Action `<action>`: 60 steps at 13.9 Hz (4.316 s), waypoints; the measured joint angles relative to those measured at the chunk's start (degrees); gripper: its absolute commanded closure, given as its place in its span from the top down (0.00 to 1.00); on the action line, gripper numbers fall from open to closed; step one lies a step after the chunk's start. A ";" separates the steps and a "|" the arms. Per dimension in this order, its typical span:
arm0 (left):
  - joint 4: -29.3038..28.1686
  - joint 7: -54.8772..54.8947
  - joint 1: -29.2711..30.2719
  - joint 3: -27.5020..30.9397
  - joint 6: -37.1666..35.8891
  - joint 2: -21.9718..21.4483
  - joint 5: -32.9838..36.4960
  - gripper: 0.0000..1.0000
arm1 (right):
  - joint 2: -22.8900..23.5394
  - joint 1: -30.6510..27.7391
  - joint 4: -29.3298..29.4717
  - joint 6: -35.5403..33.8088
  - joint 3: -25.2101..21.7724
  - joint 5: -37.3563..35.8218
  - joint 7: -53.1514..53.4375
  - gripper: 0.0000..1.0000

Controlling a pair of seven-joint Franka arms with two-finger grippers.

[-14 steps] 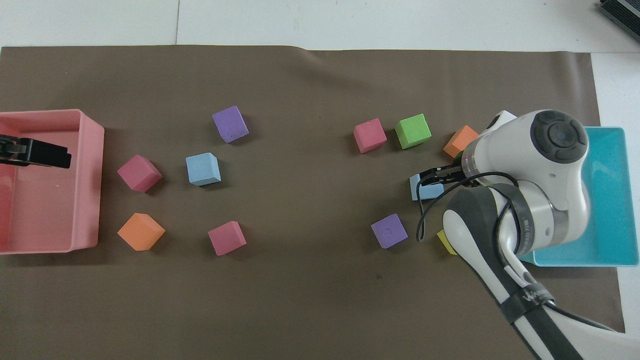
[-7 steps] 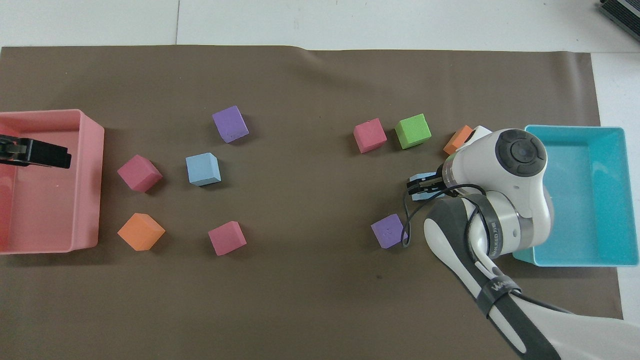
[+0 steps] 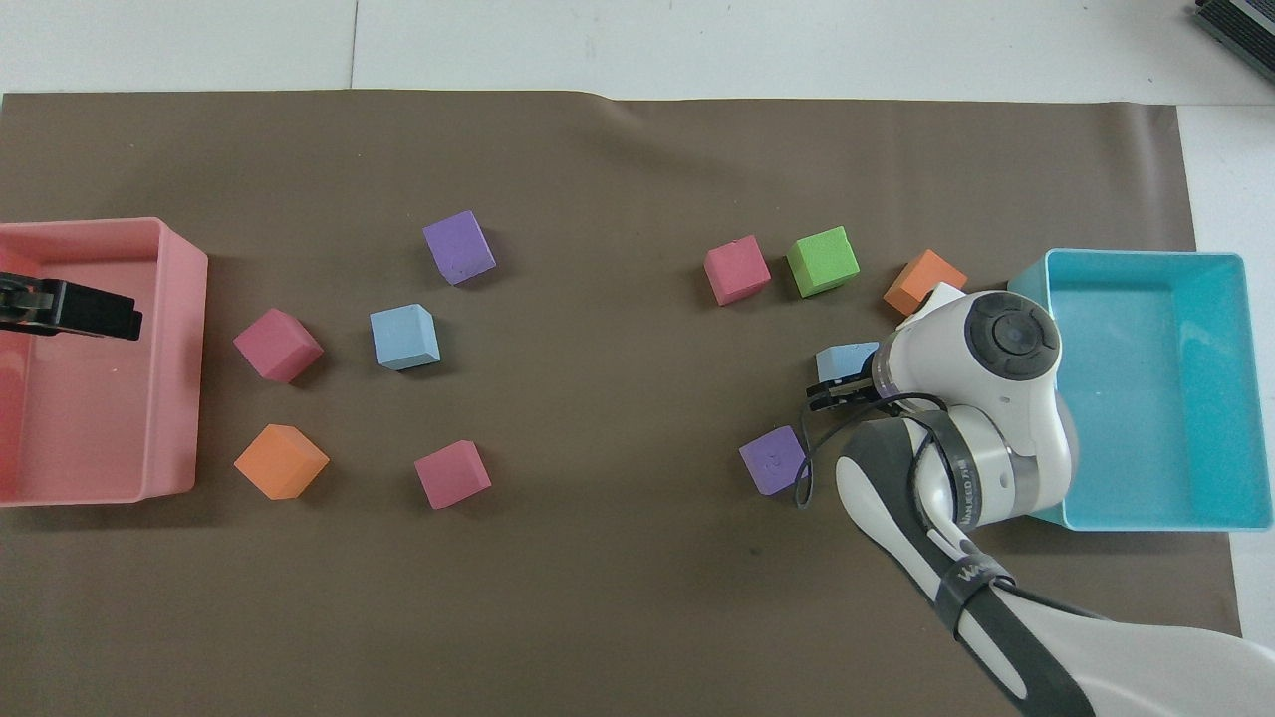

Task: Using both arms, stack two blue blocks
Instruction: 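Close the right gripper on the blue cube and lift it, then carry the blue cube with the right gripper toward the table center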

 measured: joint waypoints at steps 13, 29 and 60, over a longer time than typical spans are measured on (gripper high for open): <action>0.00 0.00 0.00 -0.03 -0.04 0.00 0.00 1.00 | -0.13 0.00 0.61 1.68 -0.07 0.00 2.80 0.00; 0.00 0.00 0.00 -0.04 -0.08 0.00 0.00 1.00 | -3.94 0.18 21.22 -22.35 2.33 0.05 9.77 0.00; 0.00 0.00 0.00 -0.04 -0.11 0.00 0.00 1.00 | 16.63 19.93 28.29 -12.94 6.94 -0.79 37.56 0.00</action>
